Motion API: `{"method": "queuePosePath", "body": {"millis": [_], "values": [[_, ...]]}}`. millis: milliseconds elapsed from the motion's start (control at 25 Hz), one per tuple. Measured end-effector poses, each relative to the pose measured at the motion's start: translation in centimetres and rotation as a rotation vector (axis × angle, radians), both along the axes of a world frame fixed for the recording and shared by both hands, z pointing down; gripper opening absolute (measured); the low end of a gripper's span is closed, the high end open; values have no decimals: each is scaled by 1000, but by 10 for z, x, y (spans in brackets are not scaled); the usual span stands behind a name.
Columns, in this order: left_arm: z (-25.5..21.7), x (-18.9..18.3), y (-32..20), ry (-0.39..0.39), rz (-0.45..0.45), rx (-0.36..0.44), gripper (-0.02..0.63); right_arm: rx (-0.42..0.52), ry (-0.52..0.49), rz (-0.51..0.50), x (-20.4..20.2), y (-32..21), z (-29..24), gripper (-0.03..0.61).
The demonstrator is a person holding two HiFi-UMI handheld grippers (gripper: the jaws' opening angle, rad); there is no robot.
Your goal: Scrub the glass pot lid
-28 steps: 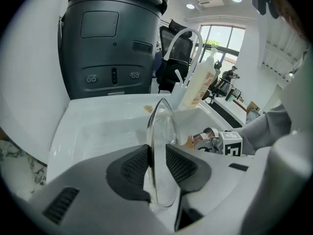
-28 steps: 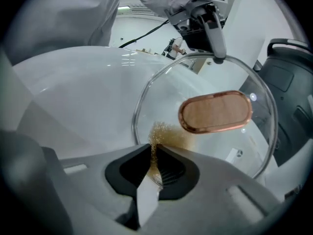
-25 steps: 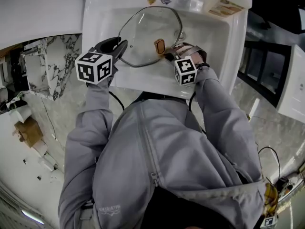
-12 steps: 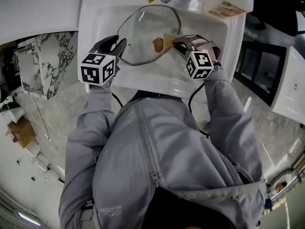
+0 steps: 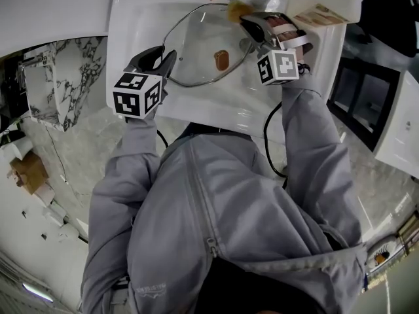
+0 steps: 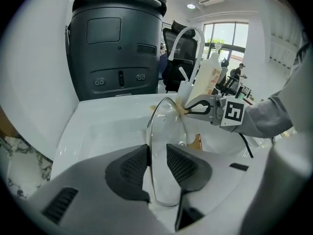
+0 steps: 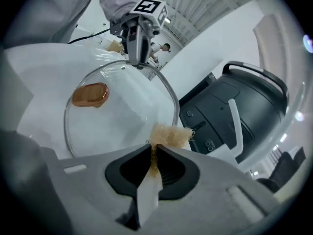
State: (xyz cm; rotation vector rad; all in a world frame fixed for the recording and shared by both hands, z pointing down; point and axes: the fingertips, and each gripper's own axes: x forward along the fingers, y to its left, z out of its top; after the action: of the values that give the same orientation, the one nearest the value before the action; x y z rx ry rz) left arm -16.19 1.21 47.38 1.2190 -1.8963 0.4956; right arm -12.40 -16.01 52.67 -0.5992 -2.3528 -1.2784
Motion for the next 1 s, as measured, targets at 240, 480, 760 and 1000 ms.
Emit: {"method": "queuePosePath", "body": {"millis": [240,480,760,1000], "values": [[0,-2,1,5,-4,-2,115,29,-42,-49,-6,3,7,36],[0,-2,1,5,-4,1,115,22,5,-16,13,-2,32,35],[0,-2,1,5,1,5,115,-51,140,64,45,2,73,36],[1,-2,1,3,0,7,115,-22,271,-35,75,30,103,37]]}}
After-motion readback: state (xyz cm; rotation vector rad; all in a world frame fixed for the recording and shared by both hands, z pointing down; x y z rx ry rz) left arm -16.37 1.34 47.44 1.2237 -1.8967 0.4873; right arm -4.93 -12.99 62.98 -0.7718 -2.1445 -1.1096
